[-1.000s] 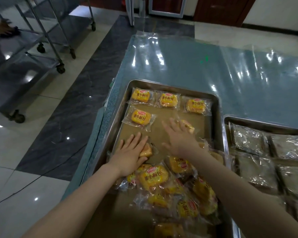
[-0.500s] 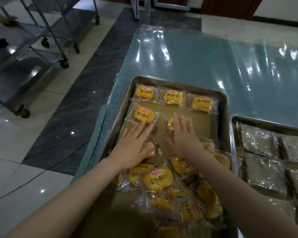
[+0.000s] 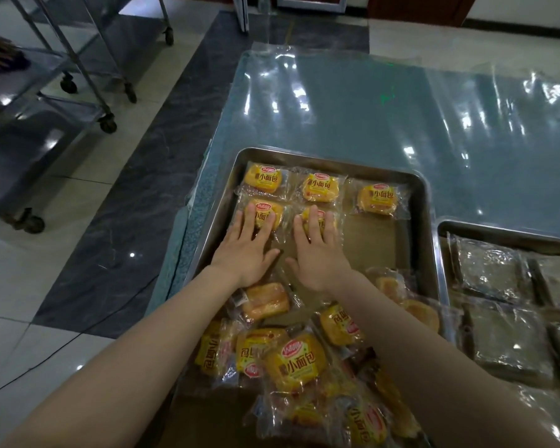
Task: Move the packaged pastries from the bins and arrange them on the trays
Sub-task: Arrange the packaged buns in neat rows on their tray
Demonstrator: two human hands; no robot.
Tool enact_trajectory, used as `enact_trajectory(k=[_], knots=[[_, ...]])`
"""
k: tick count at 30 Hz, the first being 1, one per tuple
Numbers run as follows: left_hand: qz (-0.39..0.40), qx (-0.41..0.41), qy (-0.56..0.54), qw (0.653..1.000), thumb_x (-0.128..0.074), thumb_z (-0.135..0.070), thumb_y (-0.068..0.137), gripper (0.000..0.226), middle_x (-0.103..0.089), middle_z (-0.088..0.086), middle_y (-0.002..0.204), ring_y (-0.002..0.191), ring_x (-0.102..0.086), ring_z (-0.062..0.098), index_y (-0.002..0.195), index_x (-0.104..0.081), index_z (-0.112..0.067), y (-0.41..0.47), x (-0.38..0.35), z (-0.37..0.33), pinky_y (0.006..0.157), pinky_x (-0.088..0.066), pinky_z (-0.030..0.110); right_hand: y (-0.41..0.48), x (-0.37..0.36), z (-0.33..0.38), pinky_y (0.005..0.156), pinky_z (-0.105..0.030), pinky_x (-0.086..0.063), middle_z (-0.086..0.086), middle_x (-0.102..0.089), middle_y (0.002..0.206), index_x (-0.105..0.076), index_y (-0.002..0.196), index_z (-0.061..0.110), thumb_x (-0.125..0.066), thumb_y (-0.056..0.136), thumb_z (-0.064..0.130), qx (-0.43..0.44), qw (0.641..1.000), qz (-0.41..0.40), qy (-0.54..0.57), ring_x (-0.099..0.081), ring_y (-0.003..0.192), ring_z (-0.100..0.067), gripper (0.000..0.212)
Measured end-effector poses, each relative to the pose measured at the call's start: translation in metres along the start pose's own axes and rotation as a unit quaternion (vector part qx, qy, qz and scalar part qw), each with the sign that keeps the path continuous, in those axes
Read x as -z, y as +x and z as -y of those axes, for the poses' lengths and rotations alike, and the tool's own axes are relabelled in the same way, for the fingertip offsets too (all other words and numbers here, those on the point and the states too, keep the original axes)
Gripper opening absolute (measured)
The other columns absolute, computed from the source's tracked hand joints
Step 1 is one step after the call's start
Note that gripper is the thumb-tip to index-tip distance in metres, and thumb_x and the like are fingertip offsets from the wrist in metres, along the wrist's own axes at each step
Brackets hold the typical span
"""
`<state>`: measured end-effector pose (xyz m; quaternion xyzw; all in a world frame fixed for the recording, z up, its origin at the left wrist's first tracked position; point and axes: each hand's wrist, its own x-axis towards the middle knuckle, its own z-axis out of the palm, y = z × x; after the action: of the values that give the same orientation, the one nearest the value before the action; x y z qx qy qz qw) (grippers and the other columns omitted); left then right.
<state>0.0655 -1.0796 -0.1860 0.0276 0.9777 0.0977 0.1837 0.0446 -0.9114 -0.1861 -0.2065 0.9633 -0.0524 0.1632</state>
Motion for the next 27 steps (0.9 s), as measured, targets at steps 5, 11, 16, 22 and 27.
enact_trajectory(k=[5, 11, 16, 22, 27], knots=[[-0.039, 0.016, -0.019, 0.999, -0.023, -0.058, 0.095, 0.070, 0.031, 0.008, 0.151, 0.139, 0.024, 0.028, 0.144, 0.021, -0.034, -0.006, -0.002, -0.005, 0.112, 0.006, 0.042, -0.006, 0.000, -0.003, 0.107, -0.049, 0.016, -0.014, 0.033, 0.150, 0.015, 0.149, 0.017, -0.043, 0.095, 0.050, 0.005, 1.000, 0.006, 0.000, 0.034, 0.133, -0.040, 0.086], [-0.082, -0.054, -0.100, 0.990, -0.031, -0.051, 0.096, 0.068, 0.022, -0.003, 0.153, 0.140, 0.017, 0.014, 0.146, 0.012, -0.035, -0.047, -0.005, -0.008, 0.111, 0.002, 0.035, -0.044, 0.015, -0.013, 0.114, -0.048, -0.002, -0.001, 0.004, 0.160, -0.007, 0.151, 0.027, -0.053, 0.093, 0.039, 0.011, 0.995, -0.044, 0.084, 0.005, 0.145, -0.030, 0.075], [0.001, -0.120, -0.103, 0.987, -0.034, -0.052, 0.095, 0.061, -0.005, -0.008, 0.156, 0.143, -0.003, 0.012, 0.148, -0.009, -0.035, -0.091, -0.018, -0.006, 0.114, -0.002, 0.033, -0.101, 0.026, -0.043, 0.066, -0.019, -0.050, 0.018, -0.060, 0.106, -0.059, 0.114, 0.036, -0.059, 0.090, 0.036, -0.004, 0.983, 0.039, 0.182, -0.062, 0.075, 0.002, 0.024], [0.078, -0.117, -0.064, 0.988, -0.045, -0.059, 0.088, 0.084, 0.009, -0.006, 0.157, 0.143, 0.005, 0.015, 0.149, 0.007, -0.033, -0.107, -0.025, -0.010, 0.114, 0.004, 0.039, -0.141, 0.027, -0.058, 0.082, -0.023, -0.036, 0.018, -0.045, 0.119, -0.037, 0.138, 0.039, -0.069, 0.075, 0.047, 0.032, 0.971, 0.151, 0.181, -0.046, 0.107, -0.006, 0.071], [0.095, -0.120, -0.130, 0.980, -0.053, -0.046, 0.090, 0.079, -0.002, -0.005, 0.158, 0.143, -0.005, 0.014, 0.149, -0.001, -0.036, -0.113, -0.024, -0.009, 0.116, -0.001, 0.038, -0.138, 0.031, -0.045, 0.079, -0.028, -0.053, 0.012, -0.057, 0.113, -0.039, 0.136, 0.037, -0.071, 0.076, 0.044, -0.033, 0.973, -0.008, 0.229, -0.058, 0.097, -0.009, 0.068]])
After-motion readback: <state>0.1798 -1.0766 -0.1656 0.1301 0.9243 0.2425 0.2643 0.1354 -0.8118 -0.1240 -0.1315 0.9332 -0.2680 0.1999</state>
